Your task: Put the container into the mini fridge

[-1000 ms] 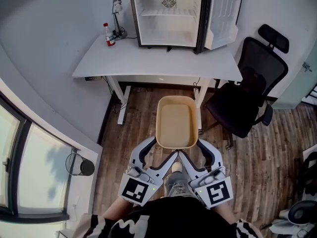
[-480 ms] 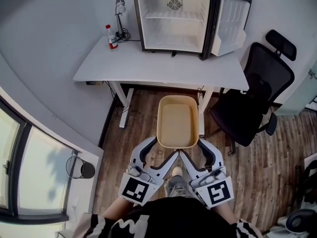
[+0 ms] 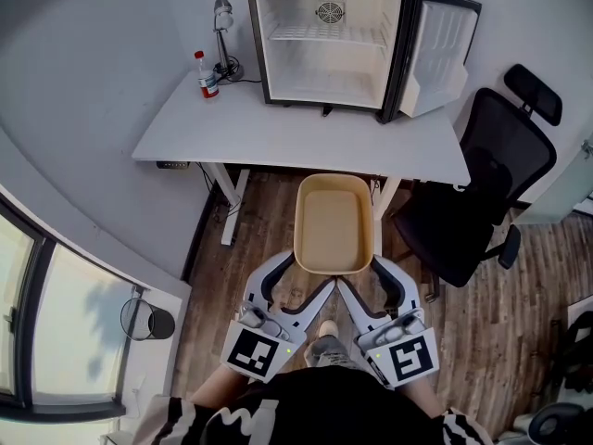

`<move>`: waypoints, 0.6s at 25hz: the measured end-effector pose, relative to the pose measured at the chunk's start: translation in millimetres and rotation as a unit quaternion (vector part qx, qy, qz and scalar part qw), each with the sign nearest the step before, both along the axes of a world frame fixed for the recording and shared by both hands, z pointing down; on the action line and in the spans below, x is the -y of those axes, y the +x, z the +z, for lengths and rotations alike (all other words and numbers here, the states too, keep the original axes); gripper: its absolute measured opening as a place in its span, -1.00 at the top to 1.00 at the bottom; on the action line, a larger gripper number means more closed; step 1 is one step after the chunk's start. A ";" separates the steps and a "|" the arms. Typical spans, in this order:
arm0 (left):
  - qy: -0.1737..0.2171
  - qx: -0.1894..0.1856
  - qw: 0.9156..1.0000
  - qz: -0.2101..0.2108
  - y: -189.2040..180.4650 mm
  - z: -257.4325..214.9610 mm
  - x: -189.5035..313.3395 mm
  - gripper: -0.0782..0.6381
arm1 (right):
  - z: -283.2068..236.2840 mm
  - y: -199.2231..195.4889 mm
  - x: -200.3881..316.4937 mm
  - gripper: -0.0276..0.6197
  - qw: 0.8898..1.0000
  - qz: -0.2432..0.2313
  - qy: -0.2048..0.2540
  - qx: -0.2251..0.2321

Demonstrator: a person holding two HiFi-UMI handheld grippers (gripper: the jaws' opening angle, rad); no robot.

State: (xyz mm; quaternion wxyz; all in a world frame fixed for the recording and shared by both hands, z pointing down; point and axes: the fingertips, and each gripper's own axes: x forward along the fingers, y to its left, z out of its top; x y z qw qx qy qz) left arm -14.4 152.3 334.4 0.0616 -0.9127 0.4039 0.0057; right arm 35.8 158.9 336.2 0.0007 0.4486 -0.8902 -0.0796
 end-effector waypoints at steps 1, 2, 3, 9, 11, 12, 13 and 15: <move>-0.001 -0.001 1.000 0.000 0.4 -0.9 4.8 0.01 | -0.5 0.4 4.8 0.24 1.000 0.000 -0.001 -0.001; -0.001 0.000 1.000 -0.001 1.3 -1.8 9.5 0.01 | -1.4 1.3 9.6 0.24 1.000 -0.001 0.000 -0.001; -0.001 0.000 1.000 -0.002 2.6 -2.5 14.3 0.01 | -2.6 2.6 14.5 0.24 1.000 -0.002 0.000 0.000; -0.005 0.003 1.000 -0.007 11.4 -3.3 42.4 0.01 | -4.3 11.3 43.3 0.24 1.000 -0.008 -0.003 0.005; -0.005 0.003 1.000 -0.010 12.7 -3.9 52.0 0.01 | -4.7 12.6 53.1 0.24 1.000 -0.011 -0.003 0.007; -0.004 0.003 1.000 -0.011 13.0 -4.4 57.1 0.01 | -5.1 12.9 58.4 0.24 1.000 -0.013 -0.002 0.009; -0.003 0.003 1.000 -0.013 13.6 -4.9 62.4 0.01 | -5.3 13.5 63.7 0.24 1.000 -0.015 -0.002 0.009; -0.002 0.003 1.000 -0.015 15.6 -5.2 72.6 0.01 | -5.1 15.6 74.3 0.24 1.000 -0.018 -0.003 0.009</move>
